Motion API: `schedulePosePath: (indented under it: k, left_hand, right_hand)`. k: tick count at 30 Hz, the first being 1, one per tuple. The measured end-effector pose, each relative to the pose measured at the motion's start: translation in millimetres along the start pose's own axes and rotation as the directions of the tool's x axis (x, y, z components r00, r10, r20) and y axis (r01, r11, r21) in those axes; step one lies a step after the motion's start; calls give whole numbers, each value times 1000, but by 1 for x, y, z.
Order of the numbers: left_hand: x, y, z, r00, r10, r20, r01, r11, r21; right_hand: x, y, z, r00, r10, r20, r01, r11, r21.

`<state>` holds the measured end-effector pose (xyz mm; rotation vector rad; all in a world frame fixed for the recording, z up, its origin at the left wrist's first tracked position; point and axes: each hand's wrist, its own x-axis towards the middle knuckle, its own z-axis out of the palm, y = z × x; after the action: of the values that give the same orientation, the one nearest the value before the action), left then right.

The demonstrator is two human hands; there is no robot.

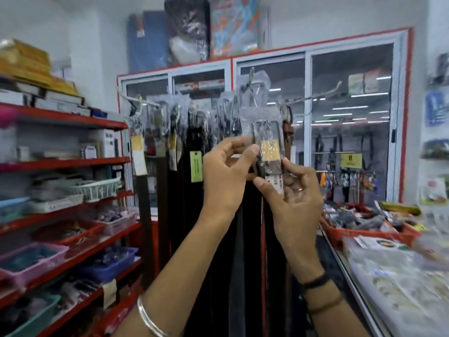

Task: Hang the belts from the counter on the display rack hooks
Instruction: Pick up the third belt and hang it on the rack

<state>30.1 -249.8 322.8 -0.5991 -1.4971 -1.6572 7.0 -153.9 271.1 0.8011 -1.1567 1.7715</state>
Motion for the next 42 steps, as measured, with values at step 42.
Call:
schedulePosePath:
  k: [42]
  left_hand:
    - [76,-24,-29,735,500,458,-658,362,660]
  right_hand:
    - [100,26,1,798,-246,551,542,694,-474]
